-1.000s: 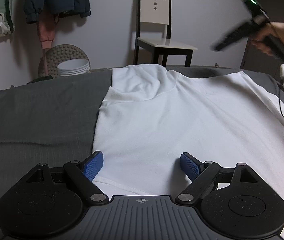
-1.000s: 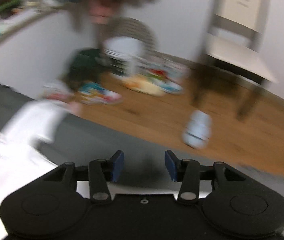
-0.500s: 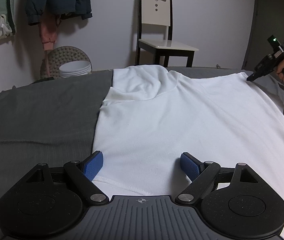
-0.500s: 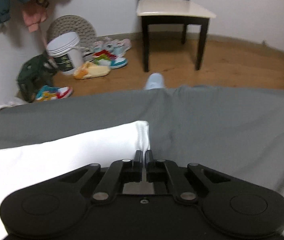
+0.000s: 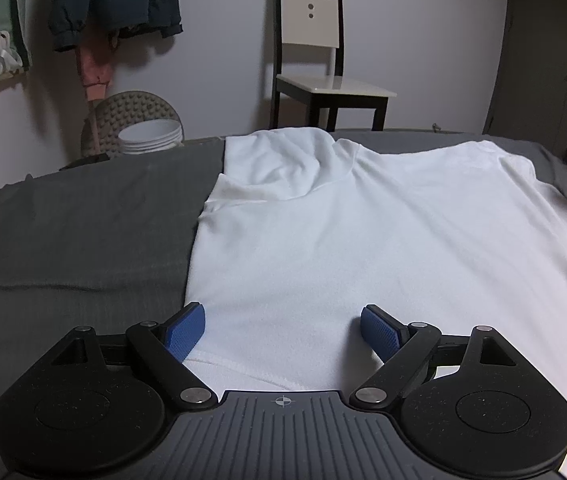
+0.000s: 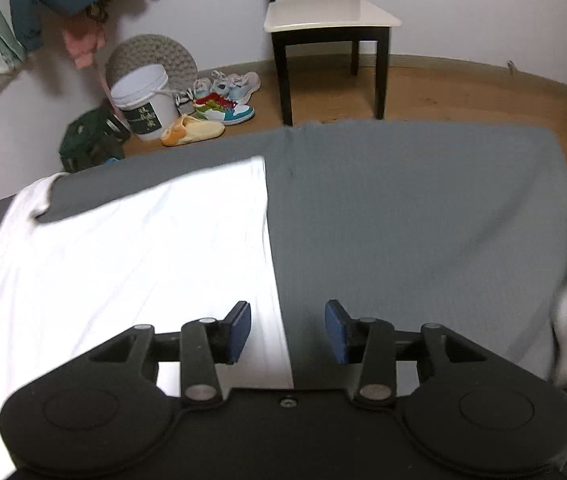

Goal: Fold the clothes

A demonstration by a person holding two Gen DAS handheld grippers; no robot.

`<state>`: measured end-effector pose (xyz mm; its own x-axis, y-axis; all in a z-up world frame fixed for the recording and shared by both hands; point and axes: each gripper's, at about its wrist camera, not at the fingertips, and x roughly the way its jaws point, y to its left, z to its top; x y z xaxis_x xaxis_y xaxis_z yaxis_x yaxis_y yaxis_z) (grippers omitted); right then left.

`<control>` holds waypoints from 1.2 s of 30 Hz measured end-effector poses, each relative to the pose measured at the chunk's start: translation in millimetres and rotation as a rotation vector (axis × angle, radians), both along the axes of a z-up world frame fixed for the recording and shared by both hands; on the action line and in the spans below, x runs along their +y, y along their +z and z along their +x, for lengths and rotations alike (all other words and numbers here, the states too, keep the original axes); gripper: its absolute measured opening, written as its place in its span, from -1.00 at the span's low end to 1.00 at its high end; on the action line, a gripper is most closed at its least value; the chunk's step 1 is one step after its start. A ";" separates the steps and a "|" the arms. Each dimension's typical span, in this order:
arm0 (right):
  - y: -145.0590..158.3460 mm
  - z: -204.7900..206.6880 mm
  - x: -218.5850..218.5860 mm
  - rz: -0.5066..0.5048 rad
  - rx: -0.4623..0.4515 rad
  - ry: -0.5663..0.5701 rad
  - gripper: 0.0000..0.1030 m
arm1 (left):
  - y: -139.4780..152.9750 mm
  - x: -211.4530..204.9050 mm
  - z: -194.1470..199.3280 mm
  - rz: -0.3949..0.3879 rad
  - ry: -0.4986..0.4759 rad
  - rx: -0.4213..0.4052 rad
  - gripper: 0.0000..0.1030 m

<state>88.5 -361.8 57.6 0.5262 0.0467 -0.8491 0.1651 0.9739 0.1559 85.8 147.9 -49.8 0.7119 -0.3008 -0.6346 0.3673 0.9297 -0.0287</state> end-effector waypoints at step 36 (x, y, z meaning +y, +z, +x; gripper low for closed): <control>-67.1 -190.1 -9.8 0.086 0.199 -0.283 -0.91 | 80.6 -4.9 -105.1 -0.341 -0.175 -0.132 0.67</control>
